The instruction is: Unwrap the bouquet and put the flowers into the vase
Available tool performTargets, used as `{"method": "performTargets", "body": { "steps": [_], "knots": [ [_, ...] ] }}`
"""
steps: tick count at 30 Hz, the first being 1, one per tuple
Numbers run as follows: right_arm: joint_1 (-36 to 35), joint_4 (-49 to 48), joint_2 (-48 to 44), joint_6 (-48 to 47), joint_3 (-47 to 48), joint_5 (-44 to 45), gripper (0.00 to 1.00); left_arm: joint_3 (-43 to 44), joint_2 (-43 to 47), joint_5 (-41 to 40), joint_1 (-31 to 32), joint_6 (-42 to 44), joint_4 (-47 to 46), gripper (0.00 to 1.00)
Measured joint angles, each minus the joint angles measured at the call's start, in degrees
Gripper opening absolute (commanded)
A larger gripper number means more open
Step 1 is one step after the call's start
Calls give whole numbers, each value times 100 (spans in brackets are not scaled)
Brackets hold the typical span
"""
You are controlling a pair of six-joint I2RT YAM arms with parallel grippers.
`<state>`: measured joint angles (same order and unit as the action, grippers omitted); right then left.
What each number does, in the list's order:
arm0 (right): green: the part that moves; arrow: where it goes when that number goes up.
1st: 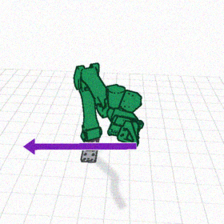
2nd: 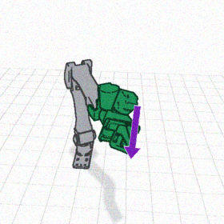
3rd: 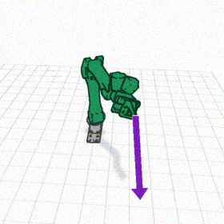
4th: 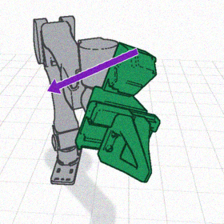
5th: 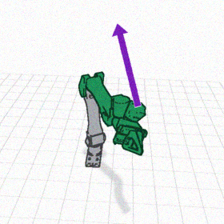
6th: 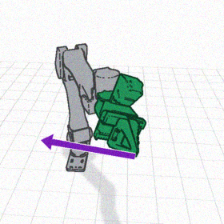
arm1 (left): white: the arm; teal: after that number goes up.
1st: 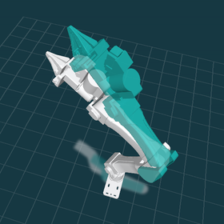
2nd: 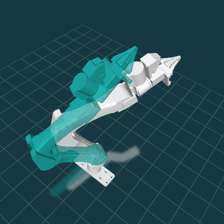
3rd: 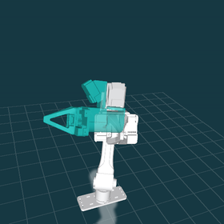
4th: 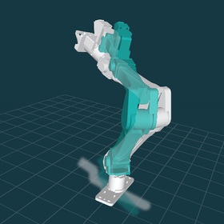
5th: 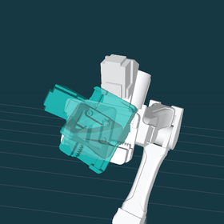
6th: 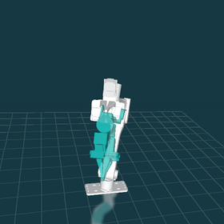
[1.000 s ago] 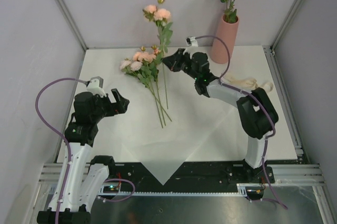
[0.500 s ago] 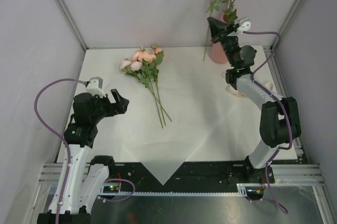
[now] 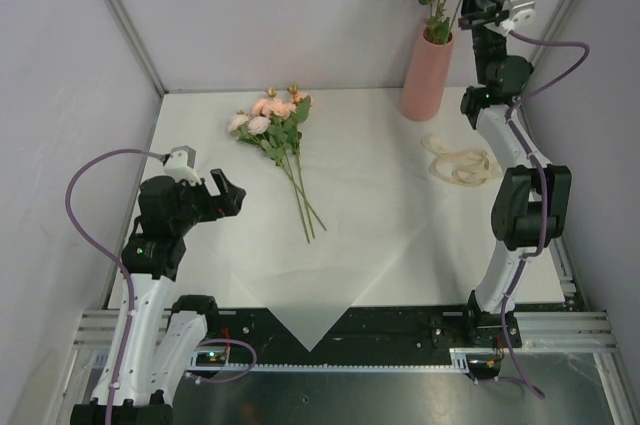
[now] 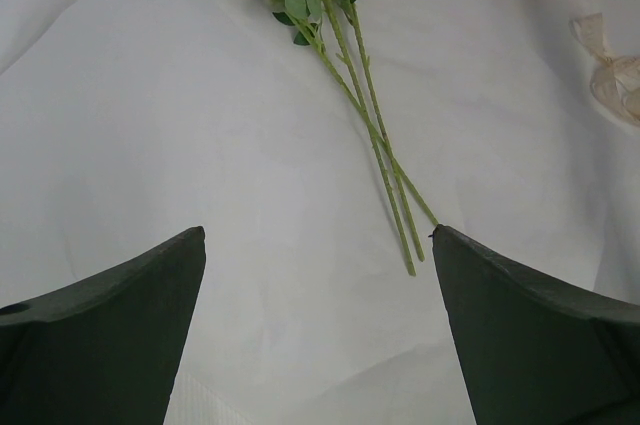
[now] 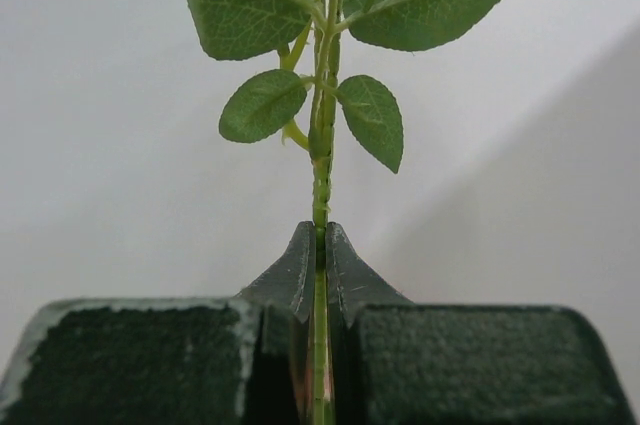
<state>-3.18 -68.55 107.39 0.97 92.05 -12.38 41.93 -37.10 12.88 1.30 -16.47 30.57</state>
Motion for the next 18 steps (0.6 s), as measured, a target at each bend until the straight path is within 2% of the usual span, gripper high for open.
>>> {"method": "performTargets", "body": {
  "steps": [10,18],
  "knots": [
    [229,754,1241,-7,2076,-11,0,0,-2,-2,0,2,-2,100],
    [199,1207,1768,79,2284,0,0,0,-4,-2,0,2,-2,99]
  ]
}}
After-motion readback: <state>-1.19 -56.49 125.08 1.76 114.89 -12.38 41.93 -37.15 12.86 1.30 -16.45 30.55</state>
